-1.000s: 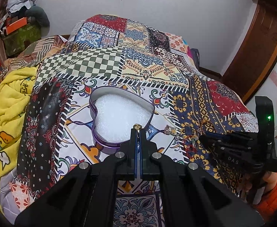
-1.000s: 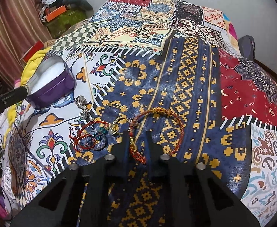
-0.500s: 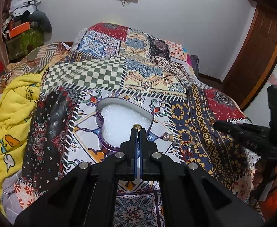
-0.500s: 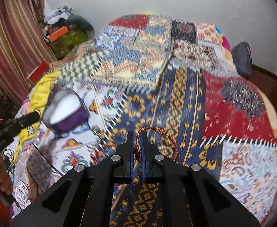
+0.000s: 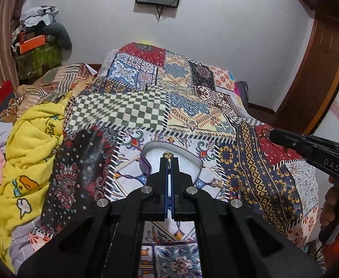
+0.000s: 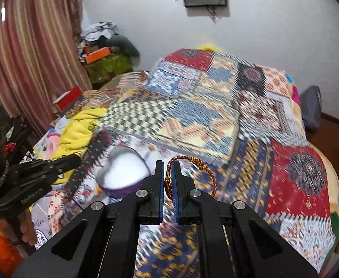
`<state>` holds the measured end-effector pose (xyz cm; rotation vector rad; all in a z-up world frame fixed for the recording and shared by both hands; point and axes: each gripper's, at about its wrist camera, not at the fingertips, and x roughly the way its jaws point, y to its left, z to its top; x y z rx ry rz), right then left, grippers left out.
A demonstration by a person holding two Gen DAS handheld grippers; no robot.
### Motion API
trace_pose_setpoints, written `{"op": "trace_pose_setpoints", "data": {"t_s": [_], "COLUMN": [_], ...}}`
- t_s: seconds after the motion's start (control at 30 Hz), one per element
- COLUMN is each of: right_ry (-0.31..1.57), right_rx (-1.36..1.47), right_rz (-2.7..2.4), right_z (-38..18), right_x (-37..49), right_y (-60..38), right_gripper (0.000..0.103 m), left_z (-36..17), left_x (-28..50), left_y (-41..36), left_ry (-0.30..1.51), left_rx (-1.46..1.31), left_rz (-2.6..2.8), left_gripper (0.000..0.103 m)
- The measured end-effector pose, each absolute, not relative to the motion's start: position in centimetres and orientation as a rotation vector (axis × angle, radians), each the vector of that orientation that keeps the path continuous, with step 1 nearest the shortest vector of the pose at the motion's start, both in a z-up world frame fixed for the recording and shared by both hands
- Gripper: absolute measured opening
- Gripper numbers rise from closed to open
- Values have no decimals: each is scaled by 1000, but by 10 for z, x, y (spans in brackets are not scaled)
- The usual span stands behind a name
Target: Organize jewelry
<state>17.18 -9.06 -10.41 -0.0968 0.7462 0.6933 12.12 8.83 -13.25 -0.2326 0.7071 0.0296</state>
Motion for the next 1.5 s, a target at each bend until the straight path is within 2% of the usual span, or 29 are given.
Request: {"op": "trace_pose_setpoints", "data": {"t_s": [0.33, 0.63, 1.13, 1.43, 1.5], "right_ry": [740, 850, 988, 964, 965], "right_rx": [-129, -163, -202, -295, -312], "right_rz": [832, 916, 947, 920, 915], "right_z": [-109, -145, -184, -185, -184], "right_x": [173, 187, 201, 189, 186], "right_y": [-31, 9, 11, 13, 13], "right_gripper": [6, 6, 6, 6, 10], "left_z": [-121, -126, -180, -179, -174], "left_x": [124, 142, 194, 194, 191], "left_y": [107, 114, 118, 111, 109], "left_ry": [670, 693, 863, 875, 868], "left_rx": [-223, -236, -303, -264, -239], "left_rz": [32, -26, -135, -113, -101], "left_gripper": [0, 0, 0, 1, 1]}}
